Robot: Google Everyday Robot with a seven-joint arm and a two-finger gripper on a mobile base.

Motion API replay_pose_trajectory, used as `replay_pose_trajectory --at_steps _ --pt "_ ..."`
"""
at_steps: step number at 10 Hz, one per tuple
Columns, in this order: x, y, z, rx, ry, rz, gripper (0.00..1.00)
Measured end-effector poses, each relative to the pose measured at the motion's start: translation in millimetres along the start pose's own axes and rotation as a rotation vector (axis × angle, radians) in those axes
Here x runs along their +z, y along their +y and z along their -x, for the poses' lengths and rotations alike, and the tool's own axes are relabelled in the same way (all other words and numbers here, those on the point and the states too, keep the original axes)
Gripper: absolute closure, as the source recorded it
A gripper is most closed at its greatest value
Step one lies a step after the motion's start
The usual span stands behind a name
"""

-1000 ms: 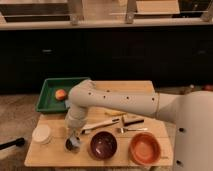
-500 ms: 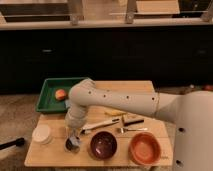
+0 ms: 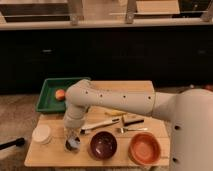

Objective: Place towel in metal cup

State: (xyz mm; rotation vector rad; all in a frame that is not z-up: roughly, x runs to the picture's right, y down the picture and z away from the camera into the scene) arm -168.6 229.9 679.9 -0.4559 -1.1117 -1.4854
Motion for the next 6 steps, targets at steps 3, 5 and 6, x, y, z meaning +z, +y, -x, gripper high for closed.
replay_pose_trajectory --at_steps 3,5,6 --pt "0.1 -2.2 4.3 -0.012 -0.011 0.0 0.92" --pt "-0.7 -3.9 5.7 -0.023 -0.015 -0.003 0.72" --pt "-0.6 -5.1 6.4 -0.028 -0.017 -0.003 0.62"
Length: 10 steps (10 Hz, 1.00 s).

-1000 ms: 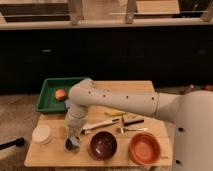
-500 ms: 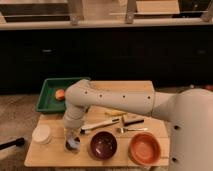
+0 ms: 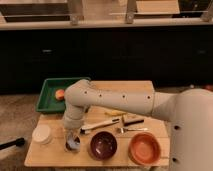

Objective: Place towel in metal cup

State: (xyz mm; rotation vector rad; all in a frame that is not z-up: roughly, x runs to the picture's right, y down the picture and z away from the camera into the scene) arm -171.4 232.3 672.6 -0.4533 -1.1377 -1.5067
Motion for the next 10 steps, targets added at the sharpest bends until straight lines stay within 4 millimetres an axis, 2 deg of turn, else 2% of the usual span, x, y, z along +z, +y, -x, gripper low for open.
replay_pose_trajectory --at_steps 3,5,10 --pt "-2 -1 2 -0.009 0.001 0.001 0.32" --pt "-3 -1 3 -0.013 0.006 0.007 0.2" --pt "-13 2 9 -0.014 0.026 0.017 0.2"
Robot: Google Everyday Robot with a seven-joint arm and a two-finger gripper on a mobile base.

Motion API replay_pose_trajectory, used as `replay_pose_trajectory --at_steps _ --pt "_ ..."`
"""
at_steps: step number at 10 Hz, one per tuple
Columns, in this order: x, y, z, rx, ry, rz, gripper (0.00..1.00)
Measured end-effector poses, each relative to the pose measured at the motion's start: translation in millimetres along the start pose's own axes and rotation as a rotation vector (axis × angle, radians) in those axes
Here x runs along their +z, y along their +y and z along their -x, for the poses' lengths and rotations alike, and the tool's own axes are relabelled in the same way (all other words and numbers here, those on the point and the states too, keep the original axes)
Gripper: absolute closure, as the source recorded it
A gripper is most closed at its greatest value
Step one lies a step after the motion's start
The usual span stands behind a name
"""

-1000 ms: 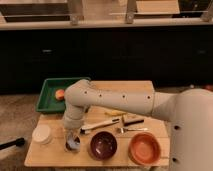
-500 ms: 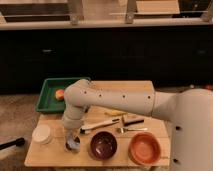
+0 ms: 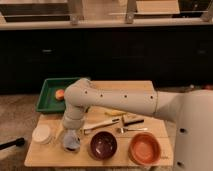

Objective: Place towel in metal cup

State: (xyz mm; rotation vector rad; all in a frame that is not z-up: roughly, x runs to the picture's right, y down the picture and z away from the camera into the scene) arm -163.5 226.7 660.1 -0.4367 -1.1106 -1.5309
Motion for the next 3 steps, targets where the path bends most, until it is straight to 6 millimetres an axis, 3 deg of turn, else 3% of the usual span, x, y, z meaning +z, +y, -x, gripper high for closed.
replay_pose_trajectory --at_steps 3 --pt "-5.8 2.3 2.9 -0.001 0.021 -0.008 0.2"
